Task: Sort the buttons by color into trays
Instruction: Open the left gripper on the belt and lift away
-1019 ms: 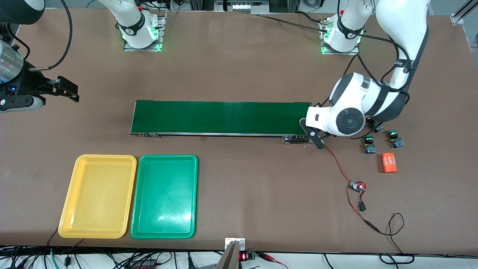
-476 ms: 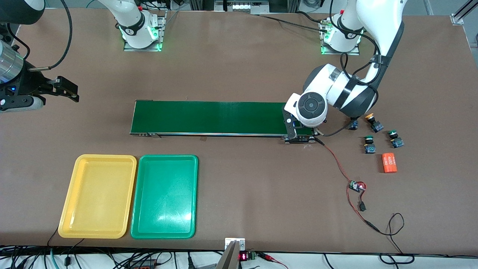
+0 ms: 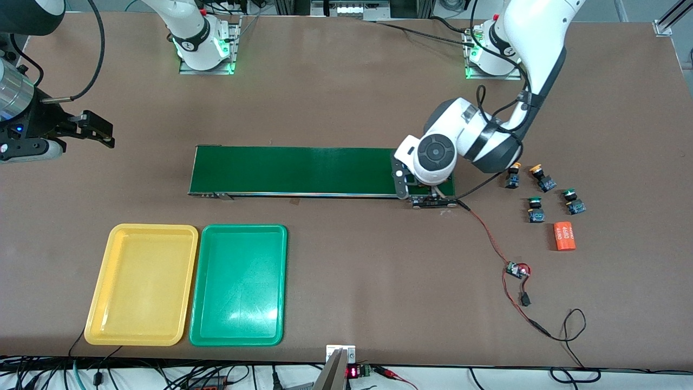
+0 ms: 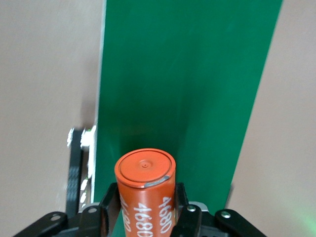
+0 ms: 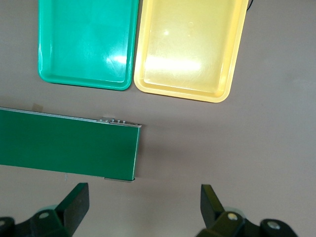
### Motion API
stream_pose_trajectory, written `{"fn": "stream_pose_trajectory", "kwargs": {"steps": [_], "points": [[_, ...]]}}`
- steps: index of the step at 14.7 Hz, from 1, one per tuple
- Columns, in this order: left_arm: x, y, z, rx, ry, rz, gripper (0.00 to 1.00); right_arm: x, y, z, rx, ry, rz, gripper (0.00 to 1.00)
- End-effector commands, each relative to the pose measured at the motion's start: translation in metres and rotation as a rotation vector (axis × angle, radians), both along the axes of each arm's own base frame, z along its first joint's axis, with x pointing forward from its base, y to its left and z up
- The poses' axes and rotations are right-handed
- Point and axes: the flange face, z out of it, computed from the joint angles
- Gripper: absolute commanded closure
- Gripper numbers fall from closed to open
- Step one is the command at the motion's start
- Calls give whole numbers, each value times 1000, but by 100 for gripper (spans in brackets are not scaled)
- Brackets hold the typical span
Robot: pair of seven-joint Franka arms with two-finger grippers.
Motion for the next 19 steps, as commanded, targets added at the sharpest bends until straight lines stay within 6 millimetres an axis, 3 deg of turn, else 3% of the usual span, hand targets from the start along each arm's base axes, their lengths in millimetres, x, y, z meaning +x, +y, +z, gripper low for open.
{"fn": "stream_pose_trajectory", "kwargs": {"steps": [1,5,6,7,8,9,11,14,16,19], "points": [[-8,-7,-7,-29,26,-8,97,0,-2,2,-2,-1,15,0],[-18,2,-13,-4,53,-20,96,0,-2,2,-2,-1,15,0],[-22,4,-10,1,52,-22,91,0,-2,2,-2,-1,15,0],[-21,4,-8,0,49,-21,67,0,-2,2,-2,-1,15,0],[-19,6,-3,4,50,-18,3,0,-2,2,-2,-1,15,0],[-17,9,6,12,51,-18,0,0,-2,2,-2,-1,15,0],[9,32,54,-1,15,-14,0,0,-2,2,-2,-1,15,0],[95,104,142,-143,-137,-113,0,0,-2,2,-2,-1,15,0],[141,169,151,-241,-165,-61,0,0,-2,2,-2,-2,15,0],[153,223,134,-202,-154,26,0,0,-2,2,-2,-1,15,0]]}}
